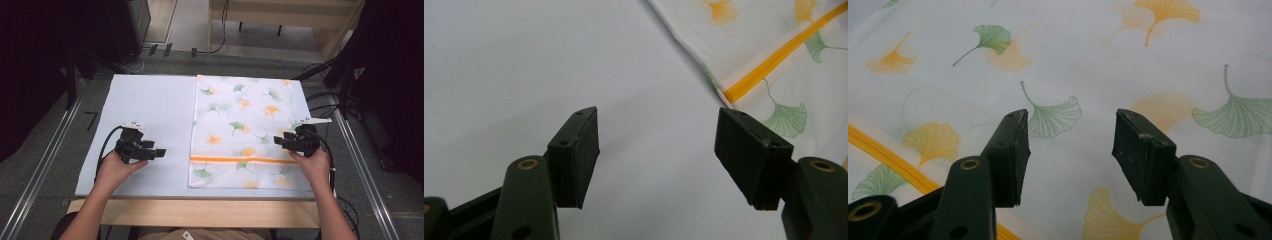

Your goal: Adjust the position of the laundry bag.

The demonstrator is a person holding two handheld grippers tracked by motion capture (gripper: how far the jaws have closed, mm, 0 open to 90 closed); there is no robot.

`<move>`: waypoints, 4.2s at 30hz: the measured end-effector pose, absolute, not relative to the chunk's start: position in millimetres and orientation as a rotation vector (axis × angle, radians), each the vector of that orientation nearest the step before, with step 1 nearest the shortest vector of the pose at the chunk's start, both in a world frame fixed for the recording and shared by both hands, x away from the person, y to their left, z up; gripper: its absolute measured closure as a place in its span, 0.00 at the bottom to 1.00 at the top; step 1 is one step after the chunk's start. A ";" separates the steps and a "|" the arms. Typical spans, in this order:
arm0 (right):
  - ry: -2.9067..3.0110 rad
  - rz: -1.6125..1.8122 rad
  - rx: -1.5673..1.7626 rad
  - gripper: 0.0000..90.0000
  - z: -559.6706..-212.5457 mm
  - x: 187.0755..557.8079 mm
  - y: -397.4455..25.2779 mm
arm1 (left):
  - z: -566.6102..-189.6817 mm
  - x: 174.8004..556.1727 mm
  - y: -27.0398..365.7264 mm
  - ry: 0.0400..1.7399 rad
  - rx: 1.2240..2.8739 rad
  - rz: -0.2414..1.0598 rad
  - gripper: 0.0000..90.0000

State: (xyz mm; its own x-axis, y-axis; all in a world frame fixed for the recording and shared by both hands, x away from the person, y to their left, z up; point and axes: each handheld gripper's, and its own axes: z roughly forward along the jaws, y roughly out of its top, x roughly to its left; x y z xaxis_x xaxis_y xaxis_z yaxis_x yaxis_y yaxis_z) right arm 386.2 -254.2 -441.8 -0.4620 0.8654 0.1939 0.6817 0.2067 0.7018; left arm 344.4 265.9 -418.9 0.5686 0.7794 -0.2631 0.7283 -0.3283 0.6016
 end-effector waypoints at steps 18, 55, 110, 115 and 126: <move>2.268 1.121 1.469 0.52 -443.2 386.9 -252.5 | -423.2 349.2 260.1 1.199 2.150 0.076 0.38; 2.253 1.090 1.490 0.51 -446.7 375.2 -262.4 | -423.2 360.5 230.4 1.141 2.154 0.033 0.48; 2.166 0.933 1.640 0.62 -473.8 382.8 -307.2 | -455.7 387.2 161.7 1.193 2.164 0.049 0.74; 2.145 0.897 1.634 0.79 -473.8 382.9 -304.5 | -456.6 388.7 162.7 1.193 2.173 0.064 0.86; 2.119 0.851 1.698 1.00 -471.3 384.6 -300.3 | -457.9 392.4 163.4 1.199 2.166 0.034 1.00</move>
